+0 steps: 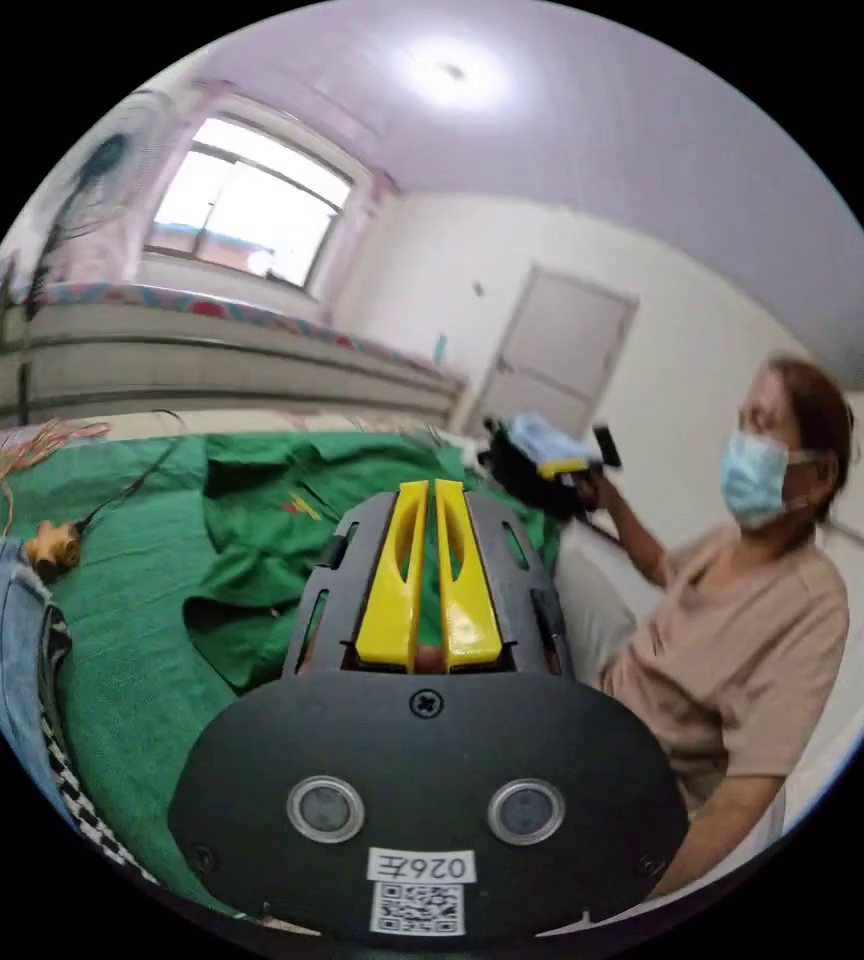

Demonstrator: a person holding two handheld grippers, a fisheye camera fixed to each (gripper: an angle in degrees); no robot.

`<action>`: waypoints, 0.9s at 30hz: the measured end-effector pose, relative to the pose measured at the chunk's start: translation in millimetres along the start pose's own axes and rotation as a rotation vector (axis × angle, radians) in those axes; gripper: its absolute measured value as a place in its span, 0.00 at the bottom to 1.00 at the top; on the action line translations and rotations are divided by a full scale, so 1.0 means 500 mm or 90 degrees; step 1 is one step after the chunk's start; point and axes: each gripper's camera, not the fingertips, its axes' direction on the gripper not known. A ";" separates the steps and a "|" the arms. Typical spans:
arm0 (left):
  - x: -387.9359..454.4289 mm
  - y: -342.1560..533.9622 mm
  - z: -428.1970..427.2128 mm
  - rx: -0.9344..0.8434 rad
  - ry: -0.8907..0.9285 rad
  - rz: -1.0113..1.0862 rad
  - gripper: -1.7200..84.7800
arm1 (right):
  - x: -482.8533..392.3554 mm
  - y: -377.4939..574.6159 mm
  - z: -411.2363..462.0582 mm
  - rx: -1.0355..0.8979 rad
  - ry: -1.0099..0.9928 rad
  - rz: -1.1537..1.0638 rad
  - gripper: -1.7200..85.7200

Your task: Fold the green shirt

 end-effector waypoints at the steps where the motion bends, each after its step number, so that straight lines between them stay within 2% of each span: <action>1: -0.055 -0.018 0.009 0.016 -0.026 -0.046 0.10 | 0.014 -0.018 0.020 -0.007 0.020 0.009 0.09; 3: -0.131 -0.051 0.061 -0.025 -0.109 -0.101 0.16 | 0.081 -0.089 0.103 -0.038 0.071 0.046 0.09; 5: -0.214 -0.097 0.163 -0.108 -0.274 -0.118 0.28 | 0.146 -0.139 0.161 -0.051 0.090 0.082 0.09; 9: -0.338 -0.174 0.346 -0.242 -0.363 -0.096 0.31 | 0.331 -0.226 0.269 -0.049 0.083 0.199 0.11; 11: -0.429 -0.204 0.471 -0.351 -0.440 -0.100 0.37 | 0.415 -0.249 0.313 -0.047 0.076 0.250 0.12; 13: -0.508 -0.205 0.549 -0.415 -0.431 -0.163 0.43 | 0.496 -0.260 0.355 -0.039 0.050 0.314 0.14; 14: -0.560 -0.196 0.594 -0.448 -0.366 -0.228 0.44 | 0.543 -0.261 0.384 -0.027 0.012 0.358 0.15; 15: -0.571 -0.198 0.607 -0.440 -0.377 -0.242 0.43 | 0.579 -0.259 0.419 -0.019 -0.035 0.396 0.17; 16: -0.572 -0.211 0.626 -0.432 -0.448 -0.223 0.40 | 0.592 -0.258 0.440 -0.023 -0.061 0.411 0.17; 17: -0.575 -0.224 0.652 -0.466 -0.452 -0.193 0.33 | 0.602 -0.259 0.488 -0.057 -0.095 0.425 0.18; 18: -0.575 -0.233 0.658 -0.470 -0.429 -0.181 0.30 | 0.588 -0.266 0.491 -0.033 -0.029 0.405 0.15; 19: -0.574 -0.251 0.660 -0.455 -0.347 -0.164 0.15 | 0.580 -0.273 0.495 -0.047 0.006 0.392 0.14; 20: -0.573 -0.269 0.645 -0.407 -0.265 -0.180 0.07 | 0.564 -0.290 0.509 -0.104 0.050 0.344 0.10; 22: -0.557 -0.300 0.606 -0.350 -0.246 -0.141 0.06 | 0.542 -0.308 0.488 -0.122 0.029 0.274 0.04; 25: -0.526 -0.352 0.527 -0.284 -0.216 -0.074 0.07 | 0.500 -0.309 0.362 0.000 -0.014 0.204 0.01; 27: -0.524 -0.386 0.491 -0.251 -0.255 -0.039 0.07 | 0.472 -0.314 0.280 0.063 0.011 0.157 0.02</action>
